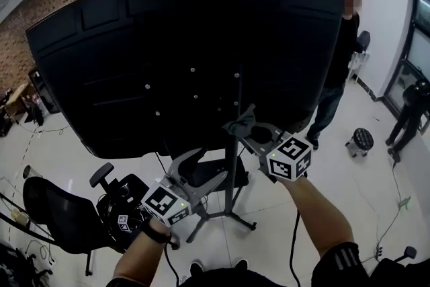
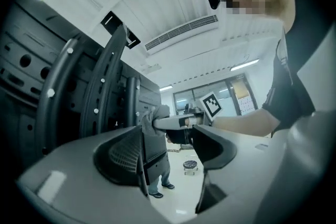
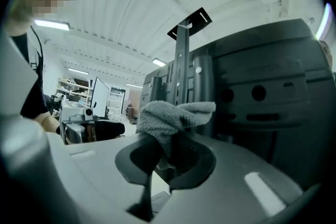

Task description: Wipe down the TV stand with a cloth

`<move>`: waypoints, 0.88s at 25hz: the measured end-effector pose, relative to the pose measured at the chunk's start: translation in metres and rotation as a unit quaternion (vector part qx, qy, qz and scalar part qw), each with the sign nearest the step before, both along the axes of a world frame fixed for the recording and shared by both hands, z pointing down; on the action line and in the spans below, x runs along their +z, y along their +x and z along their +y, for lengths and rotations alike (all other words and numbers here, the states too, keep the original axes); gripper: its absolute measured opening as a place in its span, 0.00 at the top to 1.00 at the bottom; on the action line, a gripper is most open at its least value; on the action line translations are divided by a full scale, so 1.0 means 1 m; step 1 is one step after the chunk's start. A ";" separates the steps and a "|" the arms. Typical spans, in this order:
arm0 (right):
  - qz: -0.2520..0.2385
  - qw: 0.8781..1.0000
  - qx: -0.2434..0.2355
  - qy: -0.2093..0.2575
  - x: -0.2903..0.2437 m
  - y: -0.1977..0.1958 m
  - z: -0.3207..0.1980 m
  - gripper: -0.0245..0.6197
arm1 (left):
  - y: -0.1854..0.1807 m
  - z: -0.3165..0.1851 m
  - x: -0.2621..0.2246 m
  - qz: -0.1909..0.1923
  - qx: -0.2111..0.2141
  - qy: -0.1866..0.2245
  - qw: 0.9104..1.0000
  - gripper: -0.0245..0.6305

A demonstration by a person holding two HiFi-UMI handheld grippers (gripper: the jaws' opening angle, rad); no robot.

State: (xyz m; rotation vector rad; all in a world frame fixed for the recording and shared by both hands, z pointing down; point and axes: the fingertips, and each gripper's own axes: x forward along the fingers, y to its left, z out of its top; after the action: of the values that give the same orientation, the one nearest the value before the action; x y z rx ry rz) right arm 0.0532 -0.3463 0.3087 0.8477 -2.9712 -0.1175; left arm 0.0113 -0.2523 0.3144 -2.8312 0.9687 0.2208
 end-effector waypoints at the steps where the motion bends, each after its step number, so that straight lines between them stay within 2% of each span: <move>1: 0.000 1.000 0.001 0.009 -0.015 0.005 -0.005 0.91 | 0.003 0.000 -0.007 -0.003 0.001 0.006 1.000 0.46; 7: -0.017 0.999 -0.007 0.037 -0.103 0.016 -0.030 0.91 | 0.019 -0.002 -0.055 -0.008 0.005 0.039 0.999 0.46; 12: -0.028 0.999 -0.020 0.027 -0.148 0.012 -0.054 0.91 | 0.030 -0.007 -0.091 -0.013 0.002 0.064 0.998 0.46; 17: -0.031 0.999 -0.035 0.021 -0.159 0.009 -0.064 0.92 | 0.028 -0.019 -0.097 -0.007 -0.010 0.061 0.998 0.46; 22: -0.023 0.999 -0.030 0.011 -0.131 0.011 -0.069 0.92 | 0.023 -0.027 -0.072 -0.009 -0.019 0.041 0.999 0.46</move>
State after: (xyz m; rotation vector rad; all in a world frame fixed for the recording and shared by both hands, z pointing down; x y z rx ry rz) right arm 0.0646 -0.4152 0.1774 0.7747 -3.0442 -0.1341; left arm 0.0340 -0.2792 0.2426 -2.7332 0.9857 0.2260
